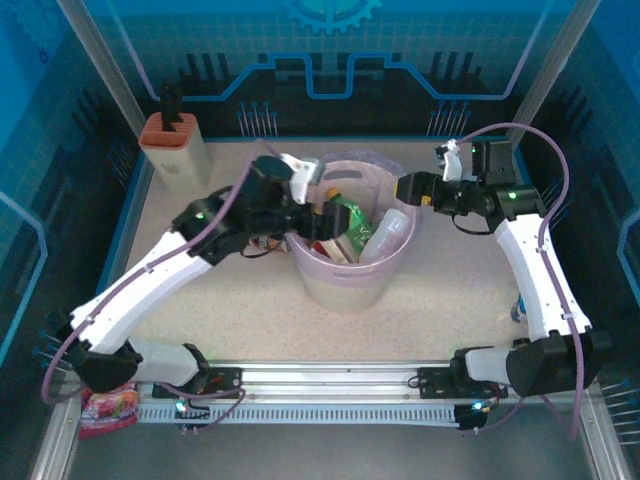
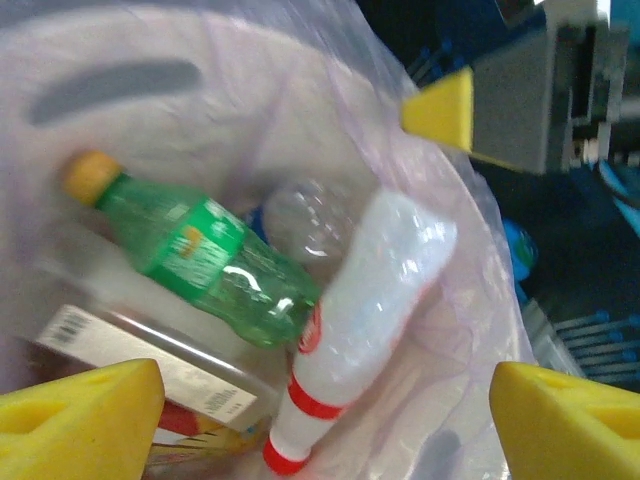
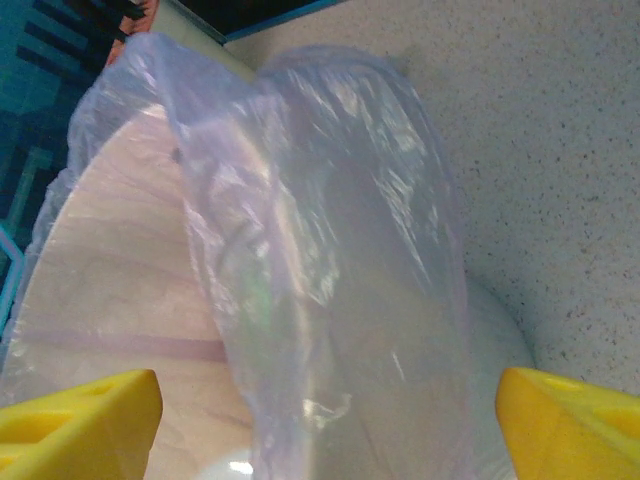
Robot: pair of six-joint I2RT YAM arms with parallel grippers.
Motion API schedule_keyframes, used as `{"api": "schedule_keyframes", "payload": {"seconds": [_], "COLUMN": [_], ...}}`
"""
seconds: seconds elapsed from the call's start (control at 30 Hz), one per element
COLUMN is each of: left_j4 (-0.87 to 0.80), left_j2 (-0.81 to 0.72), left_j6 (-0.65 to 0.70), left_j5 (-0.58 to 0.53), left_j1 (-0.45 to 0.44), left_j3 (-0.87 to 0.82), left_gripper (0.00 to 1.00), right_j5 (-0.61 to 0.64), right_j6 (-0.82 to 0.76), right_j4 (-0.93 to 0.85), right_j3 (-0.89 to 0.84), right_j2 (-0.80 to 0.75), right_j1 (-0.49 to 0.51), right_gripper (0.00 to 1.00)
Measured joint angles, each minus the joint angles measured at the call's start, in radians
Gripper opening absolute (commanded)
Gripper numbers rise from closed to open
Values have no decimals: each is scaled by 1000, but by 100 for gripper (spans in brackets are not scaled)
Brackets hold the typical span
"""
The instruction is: Put the plastic bottles in the bin
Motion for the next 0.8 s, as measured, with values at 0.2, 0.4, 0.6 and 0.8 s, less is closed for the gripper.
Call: {"api": "schedule_keyframes", "payload": {"seconds": [0.2, 0.4, 0.6, 0.8], "left_j4": [-7, -15, -10, 42], "left_j2": [-104, -89, -53, 19], "left_j6": [-2, -9, -28, -54], "left_j5": [-40, -48, -35, -2], "left_j1": [88, 123, 123, 104], "left_j3": [-72, -174, -211, -203], "left_gripper": [83, 83, 80, 79], "right_j5": [1, 21, 47, 55], "right_j6": [0, 0, 0, -8], "right_j4": [-7, -29, -53, -76], "right_j3": [43, 61, 76, 79], "right_j2": [-6, -19, -22, -23], "right_j1": [15, 25, 25, -11], "right_gripper": [87, 87, 86, 86]}}
